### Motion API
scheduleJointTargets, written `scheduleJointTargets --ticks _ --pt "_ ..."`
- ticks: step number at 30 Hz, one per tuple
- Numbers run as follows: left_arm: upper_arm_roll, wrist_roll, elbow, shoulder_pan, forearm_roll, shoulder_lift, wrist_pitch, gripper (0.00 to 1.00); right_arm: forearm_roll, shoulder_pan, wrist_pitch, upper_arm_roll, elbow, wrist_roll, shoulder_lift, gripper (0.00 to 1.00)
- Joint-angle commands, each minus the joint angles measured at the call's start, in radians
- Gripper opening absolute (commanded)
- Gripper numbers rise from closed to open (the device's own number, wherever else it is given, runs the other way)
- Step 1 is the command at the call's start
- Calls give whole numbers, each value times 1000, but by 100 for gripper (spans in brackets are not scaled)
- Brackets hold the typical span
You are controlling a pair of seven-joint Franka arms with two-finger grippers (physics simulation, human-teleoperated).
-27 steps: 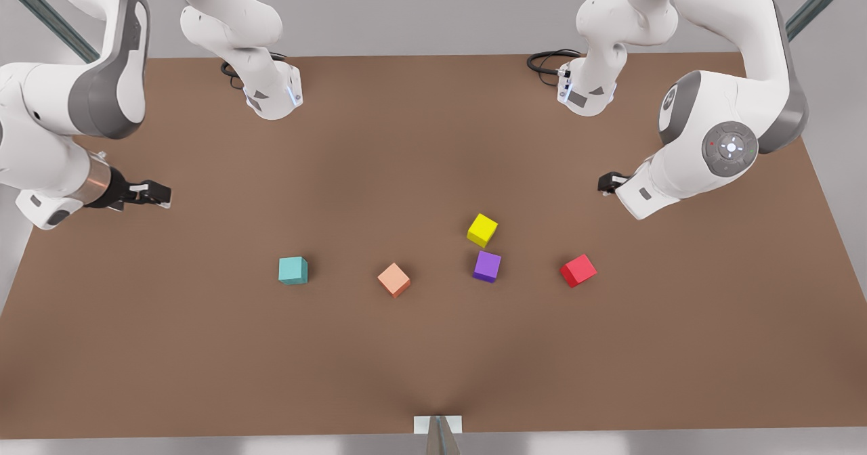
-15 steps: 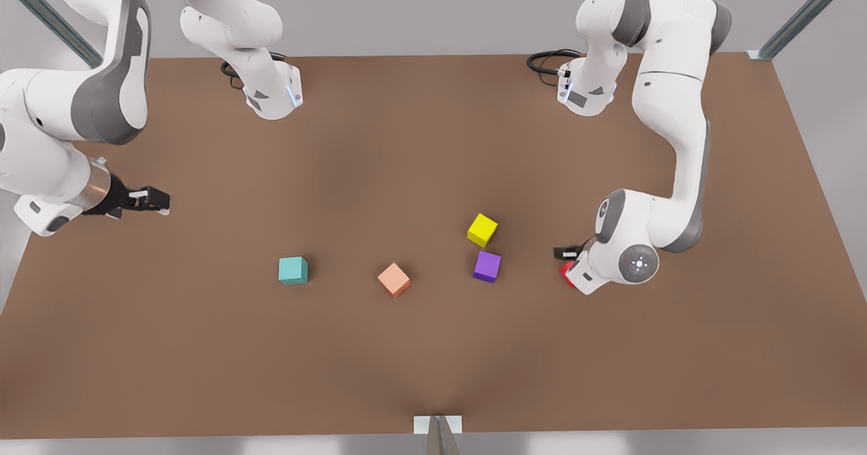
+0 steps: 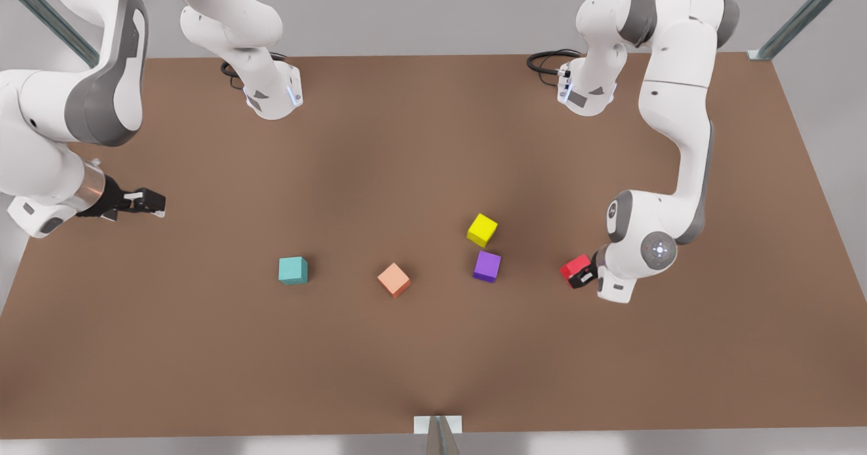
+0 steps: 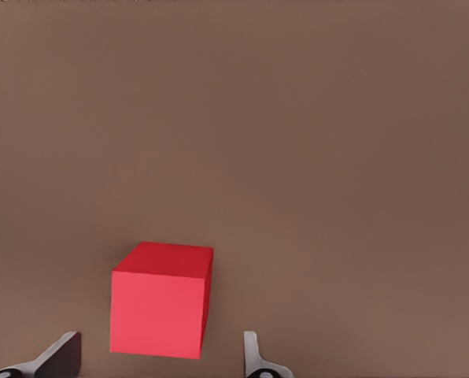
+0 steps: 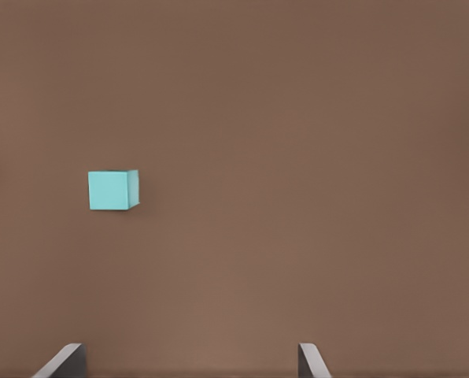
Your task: Pick up red wooden cube and pass to hand red wooden cube and place in blue wooden cube
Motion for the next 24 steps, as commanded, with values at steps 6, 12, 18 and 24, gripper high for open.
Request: scheduleJointTargets --ticks 6,12,18,24 --pt "-2 36 0 -5 97 55 45 100 1 1 -2 0 -3 -8 -1 100" --pt "-5 38 -1 -3 77 84 67 100 -1 1 -5 0 -3 -10 1 100" --pt "-3 38 -1 9 78 122 107 100 1 4 -5 1 -3 -10 7 100" --pt "-5 38 -1 9 78 142 148 95 -1 6 -5 1 -3 -10 10 100"
